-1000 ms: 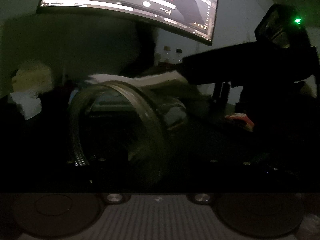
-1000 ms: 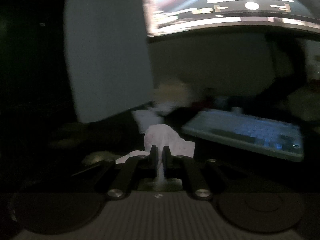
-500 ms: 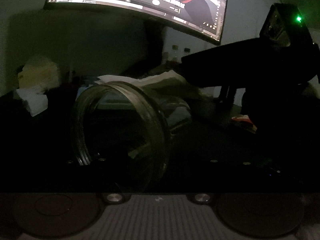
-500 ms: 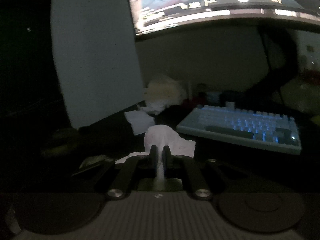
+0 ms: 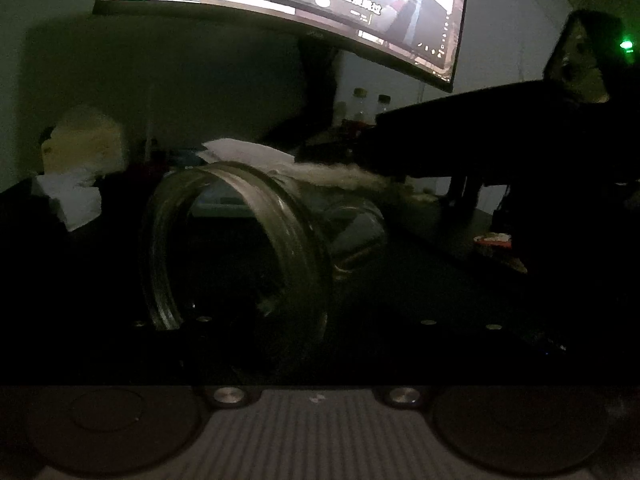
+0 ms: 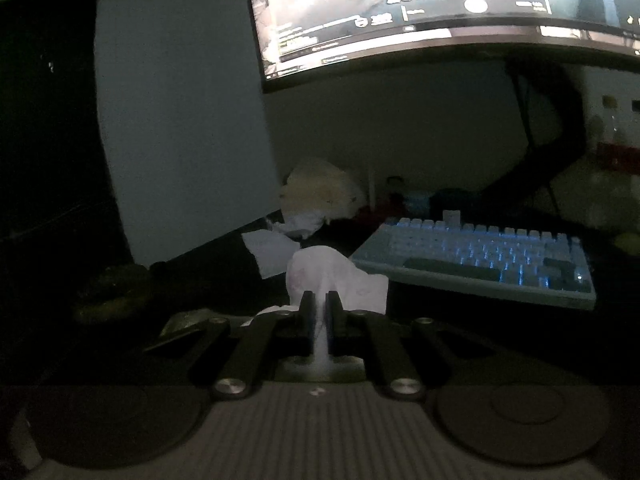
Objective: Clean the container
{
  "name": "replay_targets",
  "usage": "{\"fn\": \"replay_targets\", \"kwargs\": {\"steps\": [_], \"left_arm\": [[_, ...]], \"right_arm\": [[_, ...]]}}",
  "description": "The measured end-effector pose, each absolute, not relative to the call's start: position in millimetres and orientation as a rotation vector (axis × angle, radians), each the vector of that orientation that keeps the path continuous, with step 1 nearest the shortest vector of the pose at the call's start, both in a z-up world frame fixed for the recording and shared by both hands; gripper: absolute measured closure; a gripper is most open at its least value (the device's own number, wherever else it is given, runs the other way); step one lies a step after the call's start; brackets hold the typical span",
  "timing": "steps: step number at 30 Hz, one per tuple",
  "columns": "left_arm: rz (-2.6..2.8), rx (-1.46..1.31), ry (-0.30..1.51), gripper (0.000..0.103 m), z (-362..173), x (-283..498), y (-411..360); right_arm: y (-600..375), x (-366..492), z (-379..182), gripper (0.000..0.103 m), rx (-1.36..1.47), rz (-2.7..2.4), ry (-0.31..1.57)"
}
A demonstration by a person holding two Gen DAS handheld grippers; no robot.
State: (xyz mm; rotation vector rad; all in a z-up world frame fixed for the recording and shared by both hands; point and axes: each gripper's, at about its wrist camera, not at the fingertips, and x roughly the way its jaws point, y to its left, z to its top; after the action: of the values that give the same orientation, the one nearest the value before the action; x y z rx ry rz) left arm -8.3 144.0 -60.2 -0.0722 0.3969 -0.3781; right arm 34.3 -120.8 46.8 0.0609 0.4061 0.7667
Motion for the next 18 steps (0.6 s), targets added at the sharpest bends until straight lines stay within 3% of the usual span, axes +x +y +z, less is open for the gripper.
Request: {"fn": "replay_targets", "kwargs": {"steps": [18], "left_arm": [[-0.348, -0.079, 0.404, 0.036, -64.1, 10.4, 112.3]], "right_arm": [[-113.0, 22.3, 50.8, 0.095, 0.095, 0.945, 0.412]]}}
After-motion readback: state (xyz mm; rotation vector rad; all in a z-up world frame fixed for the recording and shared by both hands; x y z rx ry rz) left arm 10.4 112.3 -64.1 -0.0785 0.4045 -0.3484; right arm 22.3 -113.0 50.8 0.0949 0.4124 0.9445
